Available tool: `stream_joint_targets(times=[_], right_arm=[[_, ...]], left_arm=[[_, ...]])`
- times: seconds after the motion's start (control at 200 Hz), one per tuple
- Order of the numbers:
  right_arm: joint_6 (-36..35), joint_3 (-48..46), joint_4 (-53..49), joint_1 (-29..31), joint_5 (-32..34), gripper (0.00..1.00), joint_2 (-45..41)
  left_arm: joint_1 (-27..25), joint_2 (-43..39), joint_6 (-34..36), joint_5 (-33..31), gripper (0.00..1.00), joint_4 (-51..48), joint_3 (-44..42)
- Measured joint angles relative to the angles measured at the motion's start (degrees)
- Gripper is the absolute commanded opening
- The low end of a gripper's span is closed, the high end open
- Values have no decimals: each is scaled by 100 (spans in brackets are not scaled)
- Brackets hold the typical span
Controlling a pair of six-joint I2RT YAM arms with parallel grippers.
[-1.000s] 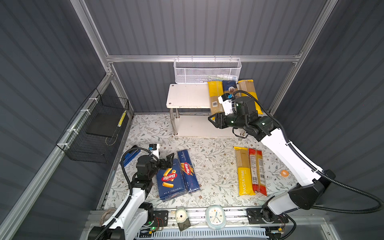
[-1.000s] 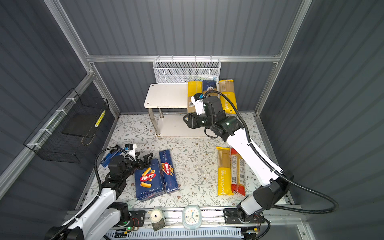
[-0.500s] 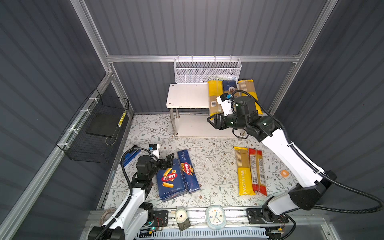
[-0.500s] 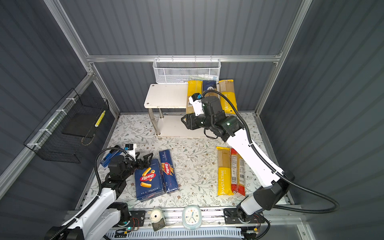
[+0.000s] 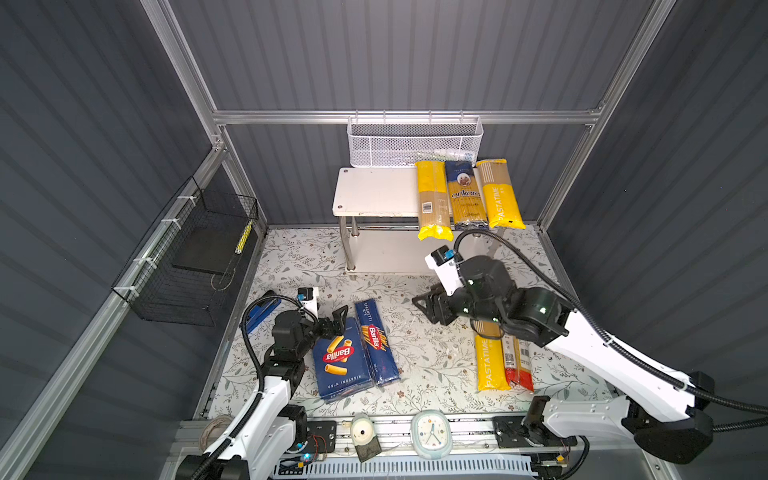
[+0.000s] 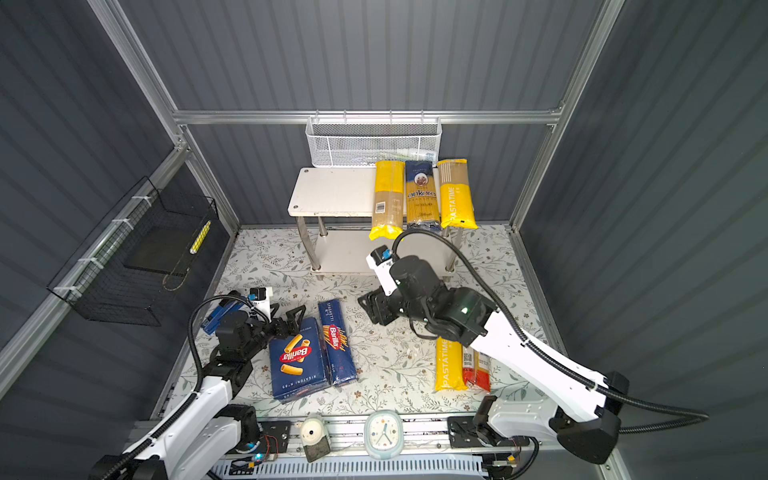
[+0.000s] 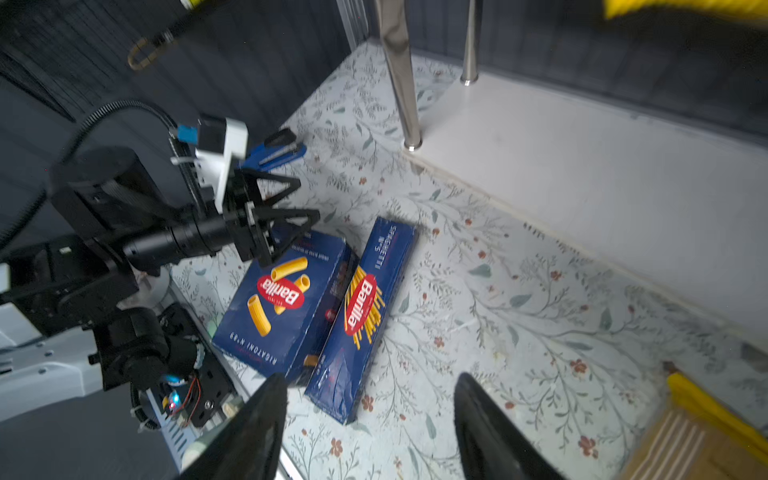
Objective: Place and organize the pasta boxes and bags onto the shelf
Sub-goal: 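Open the right gripper and withdraw it from the shelf toward the table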
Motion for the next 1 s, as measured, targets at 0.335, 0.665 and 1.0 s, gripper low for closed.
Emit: stream_joint_targets(times=[0.335,0.665,1.0], right_arm=[[695,-848,841,481,-28,78,1644],[706,105,1060,442,-529,87,3609],[562,601,715,-96,-1314,89,4129]], left_arm=[[0,-13,0,0,100,-11,0],[0,13,0,0,99,-13,0],[0,57,-66,-155,100,-39,0]])
